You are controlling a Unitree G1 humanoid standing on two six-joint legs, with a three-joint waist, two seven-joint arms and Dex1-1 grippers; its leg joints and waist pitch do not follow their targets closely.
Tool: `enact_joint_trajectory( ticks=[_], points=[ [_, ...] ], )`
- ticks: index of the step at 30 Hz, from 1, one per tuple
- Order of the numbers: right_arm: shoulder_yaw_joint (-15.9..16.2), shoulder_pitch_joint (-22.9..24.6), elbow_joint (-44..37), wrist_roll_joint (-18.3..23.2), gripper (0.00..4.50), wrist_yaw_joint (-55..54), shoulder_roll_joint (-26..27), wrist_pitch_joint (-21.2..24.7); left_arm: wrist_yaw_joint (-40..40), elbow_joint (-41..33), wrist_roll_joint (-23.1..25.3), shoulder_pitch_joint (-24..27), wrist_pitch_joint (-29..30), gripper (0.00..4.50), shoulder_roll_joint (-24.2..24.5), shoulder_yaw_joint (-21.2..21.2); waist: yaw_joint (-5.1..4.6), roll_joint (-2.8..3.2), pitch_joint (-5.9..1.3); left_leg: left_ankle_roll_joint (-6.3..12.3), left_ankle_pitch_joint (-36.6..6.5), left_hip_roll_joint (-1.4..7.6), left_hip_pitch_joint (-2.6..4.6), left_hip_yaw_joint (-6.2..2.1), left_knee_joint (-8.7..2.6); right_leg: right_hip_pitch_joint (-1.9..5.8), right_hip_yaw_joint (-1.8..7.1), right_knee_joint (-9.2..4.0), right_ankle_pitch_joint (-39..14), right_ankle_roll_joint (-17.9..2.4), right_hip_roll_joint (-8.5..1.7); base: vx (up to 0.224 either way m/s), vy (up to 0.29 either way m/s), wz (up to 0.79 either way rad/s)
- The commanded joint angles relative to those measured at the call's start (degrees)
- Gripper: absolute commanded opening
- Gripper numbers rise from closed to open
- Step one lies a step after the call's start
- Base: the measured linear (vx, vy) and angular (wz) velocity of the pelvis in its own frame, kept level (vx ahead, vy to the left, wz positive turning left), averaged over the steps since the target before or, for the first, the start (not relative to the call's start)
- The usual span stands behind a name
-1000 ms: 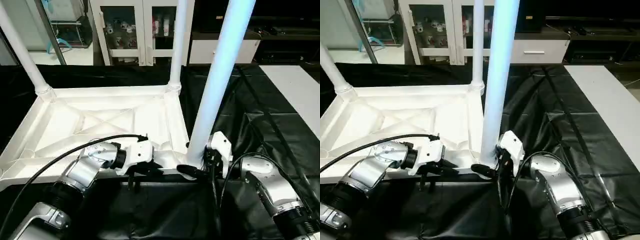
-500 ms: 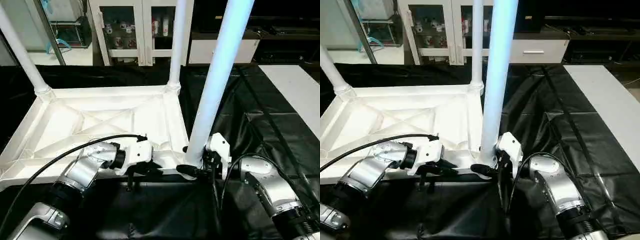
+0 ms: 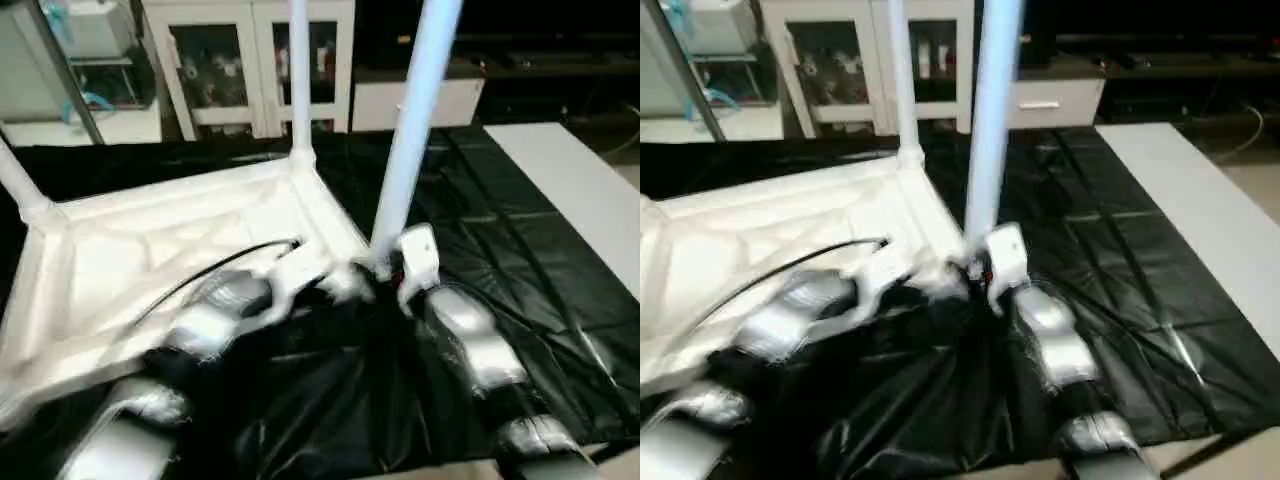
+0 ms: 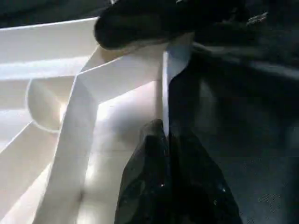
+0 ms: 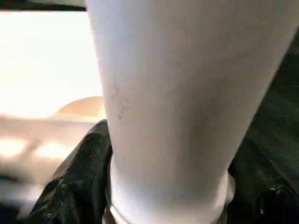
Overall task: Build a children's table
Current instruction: Rotate leg to tighten
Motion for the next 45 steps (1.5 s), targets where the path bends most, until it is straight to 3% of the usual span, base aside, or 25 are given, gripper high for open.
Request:
enact_joint_trajectory(
  ticks=[1, 2, 3, 6, 11, 12, 16, 17, 18, 20, 22, 24, 26, 31, 36, 40, 45],
  points=[
    [-2.09, -1.42, 5.49, 0.86, 2.72, -8.46, 2.62, 1.41, 9.3, 2.8, 1.19, -1.29, 2.59, 0.0, -3.73, 0.17, -0.43, 0.02, -2.78, -1.11, -20.22, 2.72, 0.98, -1.75, -5.02, 1.11, 2.19, -5.15, -27.42, -9.94, -3.32, 0.0, 0.0, 0.0],
    [-2.06, -1.81, 6.06, 0.84, 2.72, -9.16, 3.12, 1.27, 10.31, 3.18, 1.42, -1.55, 2.72, 0.0, -4.26, 0.17, -0.23, -0.13, -2.9, -1.0, -19.81, 2.73, 0.93, -1.87, -5.09, 1.42, 1.98, -5.15, -26.16, -9.97, -3.28, 0.0, 0.0, 0.0],
    [-1.52, -2.23, 6.58, -0.18, 2.72, -9.67, 3.69, 0.62, 11.03, 3.41, 1.26, -1.63, 2.57, 0.0, -5.06, 0.62, -0.12, 0.04, -3.01, -0.43, -18.75, 2.8, 0.38, -1.85, -5.2, 1.83, 2.03, -4.92, -23.15, -10.26, -3.3, 0.0, 0.0, 0.0],
    [-1.81, -2.61, 6.36, -0.24, 2.72, -8.83, 4.52, -0.57, 8.77, 2.91, 2.51, -0.81, -0.19, 0.0, -4.82, -1.12, 0.02, -0.13, -3.26, 1.35, -16.61, 2.65, 0.05, -1.56, -5.02, 2.09, 2.15, -4.41, -18.07, -11.61, -3.28, 0.0, 0.0, 0.0],
    [-3.06, -2.64, 5.34, 1.35, 2.72, -4.22, 5.34, -3.75, 4.6, 1.14, 1.55, 0.74, -1.88, 0.0, -3.52, -1.4, 0.12, 0.1, -3.3, 2.45, -15.52, 2.75, -0.03, -1.44, -5.0, 2.31, 2.05, -4.38, -18.22, -12.19, -3.42, 0.0, 0.0, 0.0],
    [-3.02, -2.81, 5.62, 1.32, 3.28, -3.97, 5.42, -4.25, 4.23, 1.21, 1.52, 0.78, -2.28, 0.0, -3.43, -1.48, 0.05, 0.11, -3.29, 2.51, -15.39, 2.79, -0.06, -1.47, -5.05, 2.27, 2.04, -4.37, -18.31, -12.21, -3.39, 0.0, 0.0, 0.0],
    [-1.84, 0.31, -1.1, 2.17, 3.59, 1.1, 2.36, -5.08, -3.62, -2.22, 0.84, 3.83, -6.61, 0.0, 1.46, -3.3, 0.09, 0.07, -3.35, 3.29, -14.13, 3.02, -0.35, -1.56, -5.2, 2.53, 2.07, -4.06, -16.31, -12.18, -3.39, 0.0, 0.0, 0.0],
    [-2.03, 1.6, -3.79, 3.69, 3.7, 4.31, 1.29, -3.68, -6.67, -3.12, 1.6, 4.9, -10.74, 0.0, 3.97, -5.09, 0.21, 0.23, -3.43, 3.59, -13.7, 3.03, -0.22, -1.57, -5.11, 2.49, 2.09, -4.1, -15.82, -12.41, -3.41, 0.0, 0.0, 0.0],
    [-2.03, 1.6, -3.79, 3.69, 3.77, 4.31, 1.29, -3.68, -6.67, -3.12, 1.6, 4.9, -10.74, 0.0, 3.97, -5.09, 0.11, -0.07, -3.44, 4.01, -13.37, 2.98, -0.24, -1.42, -5.06, 2.46, 2.17, -4.08, -15.39, -12.44, -3.29, 0.0, 0.0, 0.0],
    [-0.91, 4.49, -9.74, 5.99, 3.84, 12.08, -1.6, -0.96, -10.4, -5.55, 0.88, 6.99, -11.67, 0.0, 6.9, -5.5, 0.56, 0.36, -3.44, 4.41, -12.23, 3.29, 0.06, -1.3, -5.04, 2.22, 2.27, -3.73, -13.91, -13.15, -3.33, 0.0, 0.0, 0.0],
    [0.46, 6.21, -12.64, 6.06, 3.98, 16.11, -3.97, -0.22, -12.5, -7.1, -0.04, 8.09, -11.05, 0.0, 8.25, -5.27, 0.84, 0.34, -3.33, 4.32, -11.92, 3.47, -0.16, -1.39, -5.26, 2.57, 2.18, -3.43, -13.0, -13.01, -3.18, 0.0, 0.0, 0.0],
    [2.64, 8.91, -16.74, 6.27, 3.98, 22.55, -7.82, 0.64, -15.61, -9.21, -1.5, 9.55, -11.3, 0.0, 10.06, -4.91, 0.79, 0.48, -3.34, 3.65, -12.17, 3.52, -0.08, -1.36, -5.27, 2.42, 2.24, -3.29, -12.49, -13.38, -3.18, 0.0, 0.0, 0.0],
    [5.0, 12.64, -21.76, 7.96, 3.98, 31.7, -12.8, 1.92, -19.95, -12.36, -4.97, 11.14, -10.82, 0.0, 11.37, -3.6, 1.18, 0.29, -3.35, 3.96, -12.05, 3.52, -0.04, -1.22, -5.16, 2.64, 2.35, -3.15, -10.81, -13.74, -3.15, 0.0, 0.0, 0.0],
    [7.06, 16.21, -26.24, 9.51, 3.98, 39.92, -18.29, 4.73, -23.18, -14.41, -7.78, 11.67, -10.36, 0.0, 12.59, -2.94, 1.65, -0.05, -2.95, 4.19, -13.84, 3.51, -0.07, -1.04, -5.26, 2.42, 2.52, -3.82, -16.65, -13.04, -3.41, 0.0, 0.0, 0.0],
    [6.27, 16.03, -26.58, 10.05, 3.98, 40.5, -18.53, 5.9, -24.07, -14.85, -8.23, 11.57, -10.19, 0.0, 12.8, -2.75, 1.41, 0.18, -2.82, 2.46, -15.86, 3.45, 0.11, -1.31, -5.48, 2.05, 2.5, -4.46, -21.94, -11.04, -3.38, 0.0, 0.0, 0.0],
    [5.65, 15.49, -26.28, 11.67, 3.98, 41.14, -17.32, 6.34, -25.03, -15.55, -8.79, 11.7, -9.15, 0.0, 12.52, -2.71, 1.49, 0.26, -3.01, 2.45, -14.85, 3.48, 0.13, -1.26, -5.43, 2.08, 2.5, -4.11, -18.78, -12.0, -3.32, 0.0, 0.0, 0.0],
    [5.95, 15.09, -25.68, 12.04, 3.62, 42.09, -16.52, 7.13, -25.74, -15.7, -8.77, 11.66, -9.07, 0.0, 12.64, -3.16, 1.58, 0.57, -3.23, 3.09, -12.74, 3.44, 0.0, -1.18, -5.2, 2.32, 2.38, -3.55, -13.91, -13.49, -3.18, 0.0, 0.0, 0.0]
  ],
)
